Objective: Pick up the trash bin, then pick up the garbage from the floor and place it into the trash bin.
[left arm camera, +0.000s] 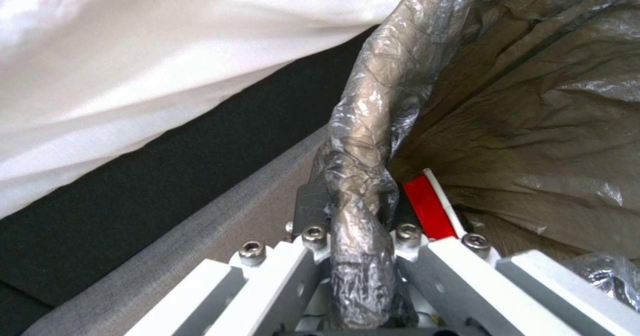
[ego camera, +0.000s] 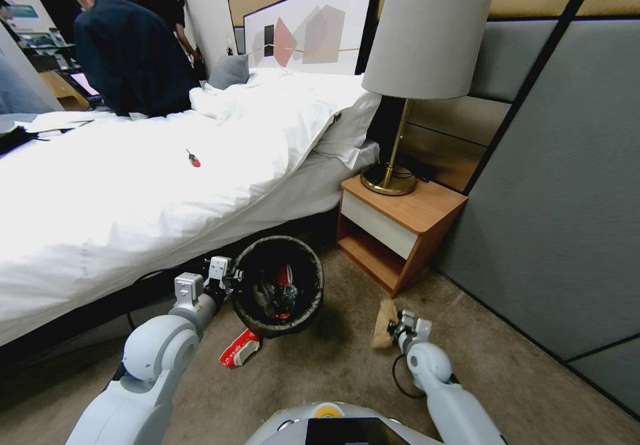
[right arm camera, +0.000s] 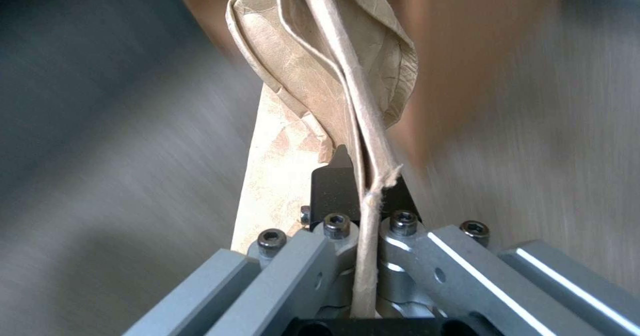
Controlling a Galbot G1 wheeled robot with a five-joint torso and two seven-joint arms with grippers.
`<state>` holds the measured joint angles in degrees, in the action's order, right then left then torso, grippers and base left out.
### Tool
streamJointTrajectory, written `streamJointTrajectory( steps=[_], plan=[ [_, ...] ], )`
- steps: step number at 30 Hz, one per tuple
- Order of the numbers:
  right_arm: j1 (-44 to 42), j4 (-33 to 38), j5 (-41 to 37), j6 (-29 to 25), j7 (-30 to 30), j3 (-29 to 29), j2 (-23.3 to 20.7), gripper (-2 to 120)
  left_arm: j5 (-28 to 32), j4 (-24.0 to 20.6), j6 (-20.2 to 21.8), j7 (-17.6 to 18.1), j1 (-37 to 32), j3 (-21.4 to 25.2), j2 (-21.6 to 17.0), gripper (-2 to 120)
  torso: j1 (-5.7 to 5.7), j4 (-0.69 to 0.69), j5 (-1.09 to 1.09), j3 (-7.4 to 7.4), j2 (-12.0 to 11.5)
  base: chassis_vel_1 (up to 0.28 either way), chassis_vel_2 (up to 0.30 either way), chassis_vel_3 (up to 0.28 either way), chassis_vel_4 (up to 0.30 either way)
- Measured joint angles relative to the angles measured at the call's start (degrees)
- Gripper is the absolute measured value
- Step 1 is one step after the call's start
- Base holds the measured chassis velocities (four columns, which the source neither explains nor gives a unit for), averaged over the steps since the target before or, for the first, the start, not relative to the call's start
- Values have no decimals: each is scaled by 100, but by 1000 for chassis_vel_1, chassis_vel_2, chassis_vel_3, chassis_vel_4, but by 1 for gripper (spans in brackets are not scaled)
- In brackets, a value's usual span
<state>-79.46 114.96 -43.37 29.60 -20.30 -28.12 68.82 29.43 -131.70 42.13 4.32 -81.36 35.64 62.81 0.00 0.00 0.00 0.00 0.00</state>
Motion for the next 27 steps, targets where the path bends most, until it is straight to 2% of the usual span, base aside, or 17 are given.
streamJointTrajectory(
  steps=[3,8,11,13,16,20,27],
  plan=[
    [74,709,-351,141,-87,-17,-246,0,3,-5,0,0,-1,-15,-2,1,0,0,1,0,0,0,0,0,0],
    [240,1255,-623,257,-97,71,-583,0,4,-5,0,0,2,-44,-2,1,0,1,1,0,0,0,0,0,0],
    [575,1639,-958,364,-107,306,-957,0,5,-5,0,0,8,-66,-2,1,0,-1,1,0,0,0,0,0,0],
    [683,1692,-1019,379,-116,371,-1023,0,5,-7,0,0,8,-70,-2,1,0,-1,0,0,0,0,0,0,0],
    [1398,1841,-1320,438,-148,755,-1232,0,6,-10,0,1,6,-76,-7,1,0,1,0,0,0,0,0,0,0],
    [1922,1883,-1582,523,-134,1029,-1293,0,5,-9,0,9,7,-91,-11,1,0,3,0,0,0,0,0,0,0],
    [2635,1991,-1850,665,422,1596,-1356,0,5,15,0,29,75,-191,-21,1,0,0,-1,0,0,0,0,0,0]
  ],
)
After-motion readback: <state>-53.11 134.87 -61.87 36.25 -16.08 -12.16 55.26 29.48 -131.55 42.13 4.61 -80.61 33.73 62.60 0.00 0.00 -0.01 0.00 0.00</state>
